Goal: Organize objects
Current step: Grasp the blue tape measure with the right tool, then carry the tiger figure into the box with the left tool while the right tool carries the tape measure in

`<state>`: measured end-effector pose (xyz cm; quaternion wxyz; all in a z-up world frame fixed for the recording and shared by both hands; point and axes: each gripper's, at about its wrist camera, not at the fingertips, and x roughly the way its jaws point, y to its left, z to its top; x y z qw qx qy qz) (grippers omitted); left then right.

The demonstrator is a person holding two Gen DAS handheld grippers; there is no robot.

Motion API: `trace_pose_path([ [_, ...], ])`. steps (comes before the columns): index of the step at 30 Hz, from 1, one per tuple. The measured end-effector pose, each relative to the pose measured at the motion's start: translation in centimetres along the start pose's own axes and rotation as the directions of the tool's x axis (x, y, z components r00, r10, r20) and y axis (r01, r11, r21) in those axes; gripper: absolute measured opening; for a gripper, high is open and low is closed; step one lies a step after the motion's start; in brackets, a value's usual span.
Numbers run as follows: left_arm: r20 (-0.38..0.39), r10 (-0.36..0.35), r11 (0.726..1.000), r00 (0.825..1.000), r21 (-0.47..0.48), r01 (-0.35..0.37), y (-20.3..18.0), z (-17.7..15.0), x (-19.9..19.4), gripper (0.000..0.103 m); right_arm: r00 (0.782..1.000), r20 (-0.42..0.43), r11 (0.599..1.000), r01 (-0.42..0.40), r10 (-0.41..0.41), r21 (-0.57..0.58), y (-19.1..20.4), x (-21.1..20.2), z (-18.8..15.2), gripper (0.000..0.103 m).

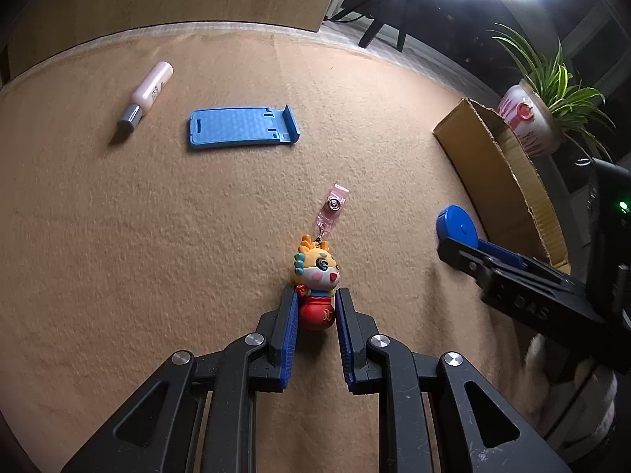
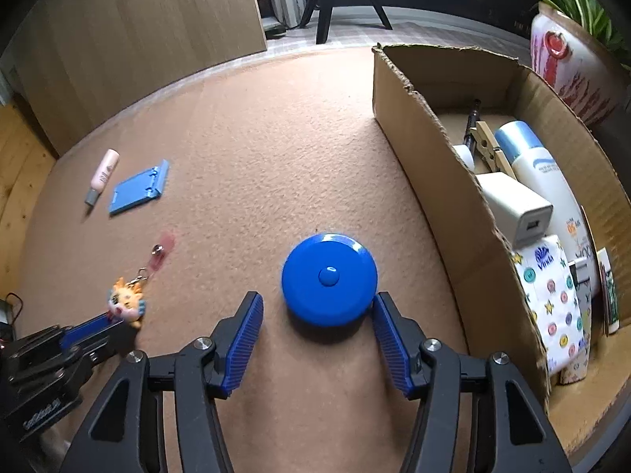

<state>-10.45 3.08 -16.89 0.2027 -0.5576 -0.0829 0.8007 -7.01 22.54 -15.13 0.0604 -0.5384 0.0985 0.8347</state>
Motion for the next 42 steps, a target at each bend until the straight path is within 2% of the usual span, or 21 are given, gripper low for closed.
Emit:
trace_pose_path([
  [4,0.003,-0.005,1.0,1.0,-0.008,0.005,0.0,-0.4,-0.3,0.02,1.0,0.01,1.0,0.016,-0.016,-0.026,0.2,0.2,0.4,0.045],
  [9,0.008,-0.005,1.0,1.0,-0.015,0.005,-0.3,-0.6,-0.5,0.02,1.0,0.02,0.999,0.006,-0.005,-0.045,0.3,0.3,0.5,0.045],
  [17,0.035,-0.02,0.999,0.999,-0.025,0.021,-1.2,0.0,-1.5,0.02,0.996,0.027,0.996,-0.081,0.082,-0.035,0.0,-1.1,0.0,0.044],
  [25,0.084,-0.047,0.999,0.995,-0.004,0.047,-3.3,2.0,-3.1,0.02,0.983,0.088,0.987,-0.157,0.16,-0.039,-0.9,-5.5,-0.9,0.044],
  [34,0.128,-0.095,0.995,0.987,0.052,0.089,-7.2,5.0,-4.0,0.02,0.969,0.17,0.983,-0.186,0.181,0.013,-5.1,-10.1,-1.7,0.044],
  [42,0.154,-0.146,0.983,0.977,0.134,0.126,-13.0,8.4,-3.6,0.02,0.962,0.249,0.989,-0.132,0.111,0.07,-10.4,-13.5,-1.9,0.044],
])
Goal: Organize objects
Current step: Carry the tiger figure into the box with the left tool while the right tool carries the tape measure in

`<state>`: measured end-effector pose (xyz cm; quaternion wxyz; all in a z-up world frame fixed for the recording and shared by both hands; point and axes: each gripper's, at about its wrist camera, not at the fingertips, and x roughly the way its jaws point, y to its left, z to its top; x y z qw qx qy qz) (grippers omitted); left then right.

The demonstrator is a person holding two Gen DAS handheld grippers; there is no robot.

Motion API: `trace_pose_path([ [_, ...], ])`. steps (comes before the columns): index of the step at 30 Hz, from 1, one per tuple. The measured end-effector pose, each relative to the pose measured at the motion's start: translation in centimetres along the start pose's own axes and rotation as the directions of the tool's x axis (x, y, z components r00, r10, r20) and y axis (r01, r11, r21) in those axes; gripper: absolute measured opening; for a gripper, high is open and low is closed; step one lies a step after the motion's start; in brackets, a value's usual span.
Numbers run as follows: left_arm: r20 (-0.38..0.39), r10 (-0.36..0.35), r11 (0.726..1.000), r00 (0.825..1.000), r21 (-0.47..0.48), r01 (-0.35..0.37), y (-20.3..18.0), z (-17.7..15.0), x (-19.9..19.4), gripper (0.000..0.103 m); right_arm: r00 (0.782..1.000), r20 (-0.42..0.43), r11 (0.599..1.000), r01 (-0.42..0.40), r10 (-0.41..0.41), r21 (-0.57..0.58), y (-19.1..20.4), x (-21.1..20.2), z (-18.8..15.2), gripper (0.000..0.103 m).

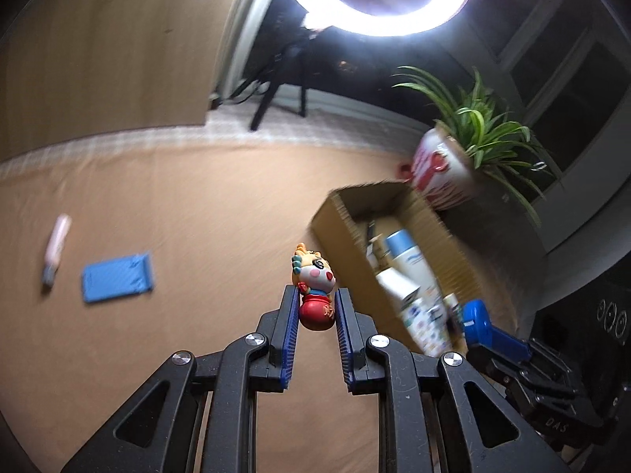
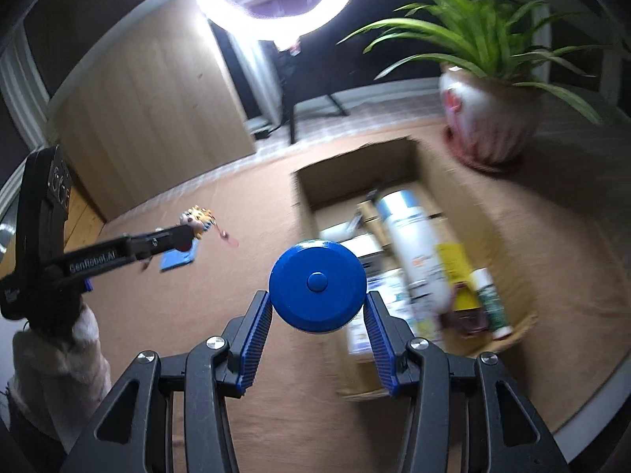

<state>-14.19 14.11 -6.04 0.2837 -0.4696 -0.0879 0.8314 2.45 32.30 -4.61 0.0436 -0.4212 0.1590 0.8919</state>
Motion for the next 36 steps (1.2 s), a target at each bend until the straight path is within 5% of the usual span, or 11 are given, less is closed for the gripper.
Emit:
trace_pose_path([
  [10,0.002,-0.048,0.997,0.999,0.06,0.048,-5.7,4.3,4.5,0.02,0.997,0.02,0.994,0.079,-0.081,0.072,-6.2,-1.4,0.6,0.044],
  [21,-0.032,-0.02,0.998,0.999,0.056,0.021,-7.5,5.9,10.4,0.02,0.998,-0.013,0.996,0.067,-0.067,0.061,-7.7,0.2,1.3,0.045],
  [22,-0.025,-0.025,0.998,0.999,0.055,0.027,-7.5,6.0,10.6,0.022,0.998,-0.023,0.997,0.058,-0.057,0.051,-7.6,0.4,1.3,0.046],
  [24,-0.025,-0.015,0.998,1.0,0.053,0.017,-7.3,6.3,10.7,0.063,0.997,-0.052,0.997,0.062,-0.06,0.036,-7.3,0.9,1.2,0.059],
  [25,-0.02,-0.004,0.999,1.0,0.052,0.005,-7.2,6.3,10.6,0.069,0.997,-0.052,0.997,0.066,-0.064,0.034,-7.2,1.0,1.1,0.061],
  [36,-0.022,0.028,0.999,0.999,0.03,-0.027,-4.0,5.6,8.9,0.069,0.999,-0.043,0.998,0.024,-0.021,0.062,-6.5,0.5,0.9,0.061],
])
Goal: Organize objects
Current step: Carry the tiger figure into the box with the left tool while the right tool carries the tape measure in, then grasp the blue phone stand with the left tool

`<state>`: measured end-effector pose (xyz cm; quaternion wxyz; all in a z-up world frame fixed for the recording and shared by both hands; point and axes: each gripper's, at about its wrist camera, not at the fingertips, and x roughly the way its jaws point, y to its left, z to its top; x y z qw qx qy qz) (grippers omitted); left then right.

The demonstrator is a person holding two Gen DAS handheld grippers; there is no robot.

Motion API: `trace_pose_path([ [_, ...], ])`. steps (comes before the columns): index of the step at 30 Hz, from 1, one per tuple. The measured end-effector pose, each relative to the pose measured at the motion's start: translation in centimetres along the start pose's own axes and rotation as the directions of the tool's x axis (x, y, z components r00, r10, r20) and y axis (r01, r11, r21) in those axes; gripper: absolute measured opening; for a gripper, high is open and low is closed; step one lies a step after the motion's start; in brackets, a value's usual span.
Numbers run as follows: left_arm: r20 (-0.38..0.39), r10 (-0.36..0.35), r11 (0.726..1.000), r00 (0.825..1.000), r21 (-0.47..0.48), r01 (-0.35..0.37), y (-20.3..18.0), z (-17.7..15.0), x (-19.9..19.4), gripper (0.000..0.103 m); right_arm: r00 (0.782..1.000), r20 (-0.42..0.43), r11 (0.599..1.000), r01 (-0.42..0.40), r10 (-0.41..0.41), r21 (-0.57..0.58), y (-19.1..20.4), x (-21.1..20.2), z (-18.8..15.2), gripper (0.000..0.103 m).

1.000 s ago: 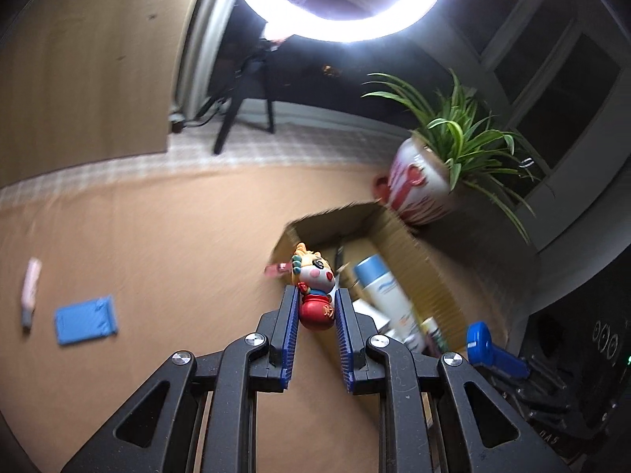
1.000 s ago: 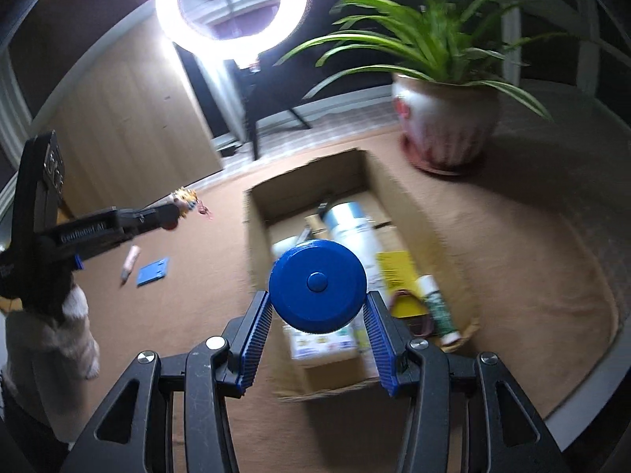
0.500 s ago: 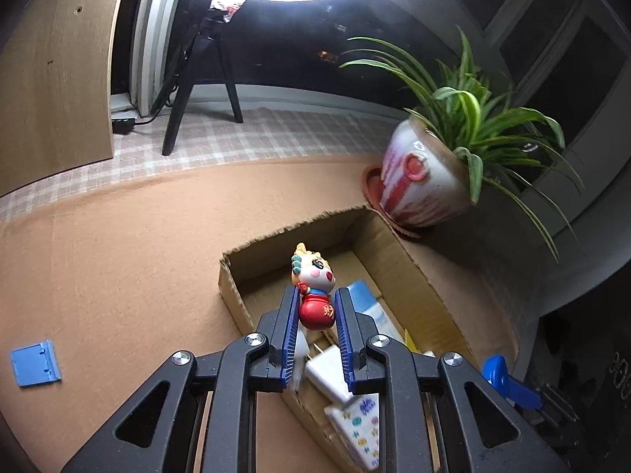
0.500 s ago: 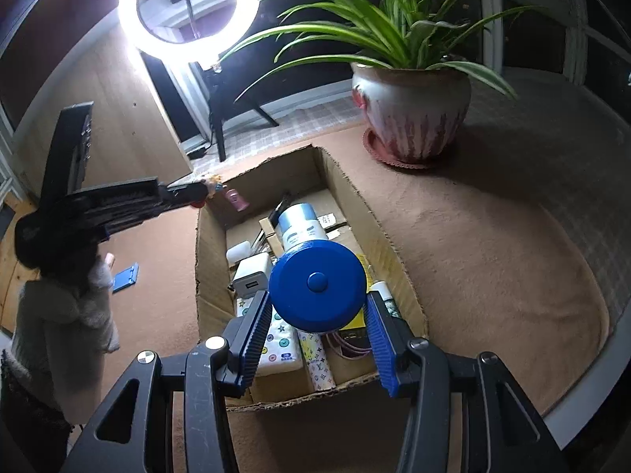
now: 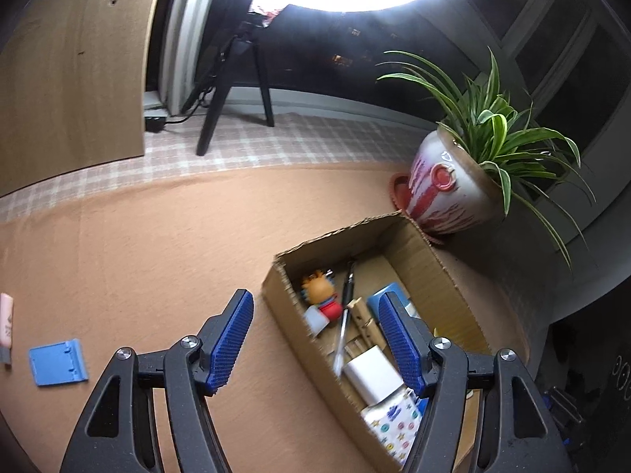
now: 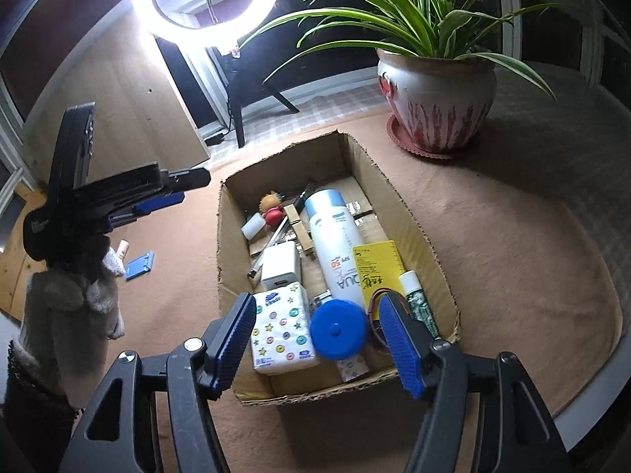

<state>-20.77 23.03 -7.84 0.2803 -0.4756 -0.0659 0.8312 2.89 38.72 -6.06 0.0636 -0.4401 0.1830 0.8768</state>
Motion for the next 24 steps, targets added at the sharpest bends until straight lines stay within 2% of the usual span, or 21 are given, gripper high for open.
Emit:
trace_pose_path([
  [7,-0.022,0.05,0.999,0.998,-0.018,-0.051,2.6,-1.9,-1.6,0.069,0.999,-0.004,0.999,-0.036,0.036,0.029,0.7,-0.2,-0.6,0.061],
  [19,-0.055,0.186,0.976,0.981,-0.104,-0.191,12.6,-5.1,-5.7,0.069,0.997,-0.011,0.997,-0.077,0.077,0.009,3.4,-0.1,-1.2,0.061],
  [24,-0.08,0.193,0.967,0.978,-0.155,-0.203,16.8,-5.4,-6.3,0.069,0.996,-0.023,0.996,-0.087,0.087,-0.02,5.2,0.3,-1.5,0.061],
])
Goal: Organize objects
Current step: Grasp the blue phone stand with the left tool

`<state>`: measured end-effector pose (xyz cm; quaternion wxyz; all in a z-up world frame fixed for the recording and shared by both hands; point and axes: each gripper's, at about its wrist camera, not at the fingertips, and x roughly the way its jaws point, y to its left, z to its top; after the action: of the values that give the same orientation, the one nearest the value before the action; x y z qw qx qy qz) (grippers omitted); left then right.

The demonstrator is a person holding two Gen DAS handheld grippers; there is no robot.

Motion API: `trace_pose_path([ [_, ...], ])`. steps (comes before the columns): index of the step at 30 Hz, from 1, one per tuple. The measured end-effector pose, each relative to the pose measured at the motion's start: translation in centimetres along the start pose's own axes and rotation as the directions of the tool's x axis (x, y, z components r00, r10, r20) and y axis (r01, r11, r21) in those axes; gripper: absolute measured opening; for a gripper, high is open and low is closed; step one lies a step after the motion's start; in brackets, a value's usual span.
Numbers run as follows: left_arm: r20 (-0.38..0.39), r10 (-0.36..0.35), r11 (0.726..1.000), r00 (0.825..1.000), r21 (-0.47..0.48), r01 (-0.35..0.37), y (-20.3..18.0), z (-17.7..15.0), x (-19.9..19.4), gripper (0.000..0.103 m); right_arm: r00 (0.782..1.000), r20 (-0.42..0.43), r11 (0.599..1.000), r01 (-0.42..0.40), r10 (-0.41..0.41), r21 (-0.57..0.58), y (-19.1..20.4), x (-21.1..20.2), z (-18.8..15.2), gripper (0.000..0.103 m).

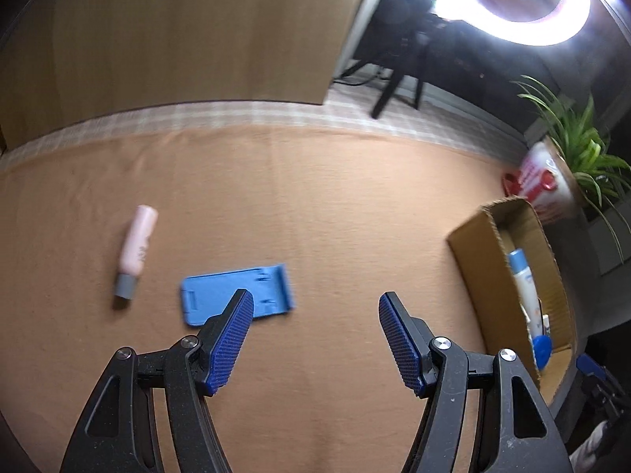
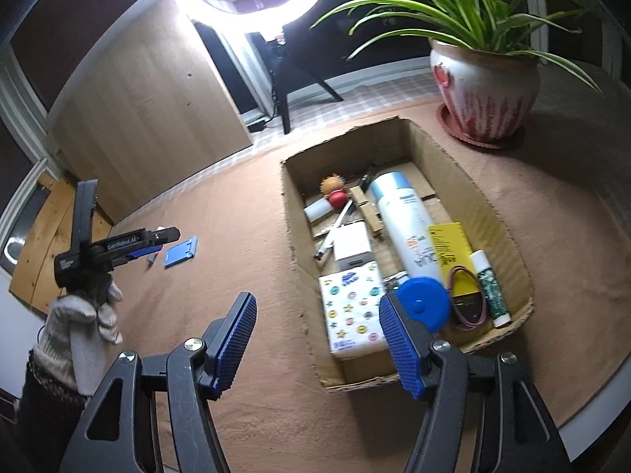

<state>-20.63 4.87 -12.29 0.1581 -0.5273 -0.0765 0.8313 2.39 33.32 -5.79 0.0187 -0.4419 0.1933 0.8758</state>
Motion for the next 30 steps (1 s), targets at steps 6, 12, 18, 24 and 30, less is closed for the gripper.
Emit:
trace_pose_path([
  [6,-0.038,0.026,0.999,0.999,-0.024,-0.027,3.5,1.4,1.4,0.062,1.0,-0.005,1.0,0.007,-0.007,-0.01,0.8,0.1,-0.5,0.061],
  [12,-0.081,0.029,0.998,0.996,-0.053,-0.033,5.5,2.8,3.6,0.054,1.0,-0.015,1.0,0.021,-0.021,-0.001,0.6,0.0,-0.9,0.061],
  [18,-0.1,-0.006,0.995,0.995,-0.098,-0.003,6.5,3.5,4.7,0.045,0.999,-0.022,1.0,0.029,-0.029,0.009,0.3,0.0,-1.1,0.061],
  [24,-0.123,-0.037,0.997,0.992,-0.068,0.028,5.5,2.6,4.6,0.039,0.999,-0.034,1.0,0.019,-0.019,0.005,0.5,0.4,-0.9,0.061],
  [30,-0.133,-0.075,0.996,0.988,-0.048,0.069,4.5,0.3,3.9,0.039,0.999,-0.048,0.999,-0.025,0.023,-0.022,2.2,1.3,-0.4,0.061],
])
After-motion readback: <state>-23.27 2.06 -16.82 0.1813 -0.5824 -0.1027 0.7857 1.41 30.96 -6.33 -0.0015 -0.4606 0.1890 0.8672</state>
